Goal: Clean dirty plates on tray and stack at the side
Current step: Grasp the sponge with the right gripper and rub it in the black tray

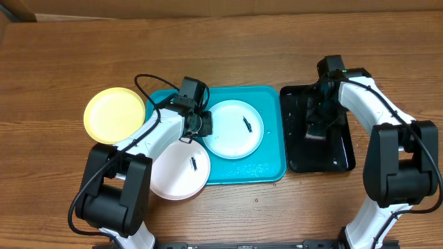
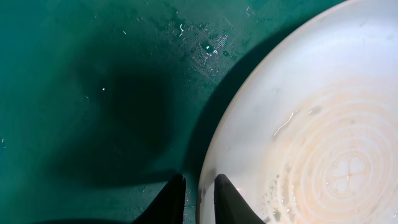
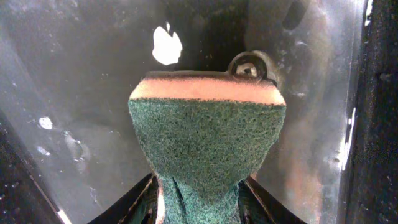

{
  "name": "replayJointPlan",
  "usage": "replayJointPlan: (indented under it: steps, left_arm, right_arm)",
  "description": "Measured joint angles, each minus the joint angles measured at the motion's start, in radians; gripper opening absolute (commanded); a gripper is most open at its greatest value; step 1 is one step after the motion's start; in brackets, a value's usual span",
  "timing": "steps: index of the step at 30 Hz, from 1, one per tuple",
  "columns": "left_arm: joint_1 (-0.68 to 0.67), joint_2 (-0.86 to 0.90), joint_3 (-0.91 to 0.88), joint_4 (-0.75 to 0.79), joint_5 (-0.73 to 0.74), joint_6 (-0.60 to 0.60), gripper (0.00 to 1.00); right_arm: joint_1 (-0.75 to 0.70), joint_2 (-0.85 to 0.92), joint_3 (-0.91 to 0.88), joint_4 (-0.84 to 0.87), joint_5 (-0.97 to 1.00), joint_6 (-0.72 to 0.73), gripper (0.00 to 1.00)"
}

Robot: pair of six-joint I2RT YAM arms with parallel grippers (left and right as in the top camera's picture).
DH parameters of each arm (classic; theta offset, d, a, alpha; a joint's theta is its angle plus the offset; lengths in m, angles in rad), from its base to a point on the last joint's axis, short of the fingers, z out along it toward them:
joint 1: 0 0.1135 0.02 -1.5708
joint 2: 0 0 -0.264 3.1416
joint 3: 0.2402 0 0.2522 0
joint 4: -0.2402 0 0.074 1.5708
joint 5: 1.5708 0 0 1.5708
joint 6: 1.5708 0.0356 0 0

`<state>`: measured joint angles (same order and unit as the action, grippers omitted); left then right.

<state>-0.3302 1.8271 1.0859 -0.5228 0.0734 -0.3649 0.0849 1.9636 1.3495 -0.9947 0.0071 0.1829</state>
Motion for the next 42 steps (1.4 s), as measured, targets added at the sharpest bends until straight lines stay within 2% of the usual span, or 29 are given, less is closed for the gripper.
replayJointPlan:
  steps: [1,4,9,11,25,29,42]
  left_arm:
    - [0.0,0.0,0.0,0.0,0.0,0.0,0.19]
    - [0.0,0.0,0.0,0.0,0.0,0.0,0.19]
    - [0.0,0.0,0.0,0.0,0.0,0.0,0.18]
    - [0.0,0.0,0.0,0.0,0.0,0.0,0.18]
    - [0.0,0.0,0.0,0.0,0.0,0.0,0.18]
    - [0.0,0.0,-0.001,0.0,-0.001,-0.003,0.05]
    - [0.0,0.0,-0.001,0.0,-0.003,-0.009,0.04]
  right_arm:
    - [0.0,0.0,0.0,0.0,0.0,0.0,0.42]
    - [0.0,0.0,0.0,-0.001,0.001,-0.005,0.3]
    - [0.0,0.0,-0.001,0.0,0.0,0.0,0.23]
    - [0.0,0.0,-0.001,0.0,0.0,-0.006,0.04]
    - [0.0,0.0,0.025,-0.009,-0.013,-0.001,0.04]
    - [0.0,0.0,0.08,-0.04,-0.026,-0.001,0.04]
    - [0.005,0.0,0.096,-0.121,-0.029,-0.024,0.04]
